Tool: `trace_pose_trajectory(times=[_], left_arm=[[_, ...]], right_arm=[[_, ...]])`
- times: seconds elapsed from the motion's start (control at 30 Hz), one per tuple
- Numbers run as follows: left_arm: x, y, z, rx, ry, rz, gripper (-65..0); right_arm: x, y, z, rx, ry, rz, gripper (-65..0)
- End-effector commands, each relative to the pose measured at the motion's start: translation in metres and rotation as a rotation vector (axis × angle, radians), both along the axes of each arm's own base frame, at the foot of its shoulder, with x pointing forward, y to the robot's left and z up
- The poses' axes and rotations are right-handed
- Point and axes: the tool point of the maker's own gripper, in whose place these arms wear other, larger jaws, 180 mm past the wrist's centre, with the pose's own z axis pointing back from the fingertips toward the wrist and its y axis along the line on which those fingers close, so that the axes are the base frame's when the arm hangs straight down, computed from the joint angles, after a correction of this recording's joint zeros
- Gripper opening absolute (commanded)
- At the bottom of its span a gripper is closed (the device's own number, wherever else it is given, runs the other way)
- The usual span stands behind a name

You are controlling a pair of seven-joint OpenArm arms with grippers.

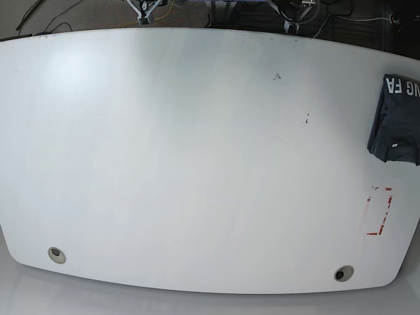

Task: Layout the t-shirt on the table in an organized manner, then fold the t-shirt properly

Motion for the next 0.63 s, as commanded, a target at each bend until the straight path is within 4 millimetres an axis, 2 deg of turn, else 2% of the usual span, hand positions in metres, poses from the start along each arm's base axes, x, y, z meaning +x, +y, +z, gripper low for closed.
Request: trace_pose_trajectory(times=[0.0,0.17,0.6], left_arm=[[-0.0088,0.0187,0.0,0.052,0.021,0.0,-63.4],[-0.0055,0.0143,-0.0009,0.047,0.027,0.001,-61.6],[-0.008,0.0125,-0.0012,0.042,0.035,0.001,-61.8]], right_arm=[[-0.0005,-0.004,-0.0036,-0.016,0.017,-0.004,-62.9],[0.0085,-0.0024,-0.0063,-0.011,0.008,-0.018,-62.9],[0.0047,0.0003,-0.0076,-0.004,0.025,-0.02,-62.9]])
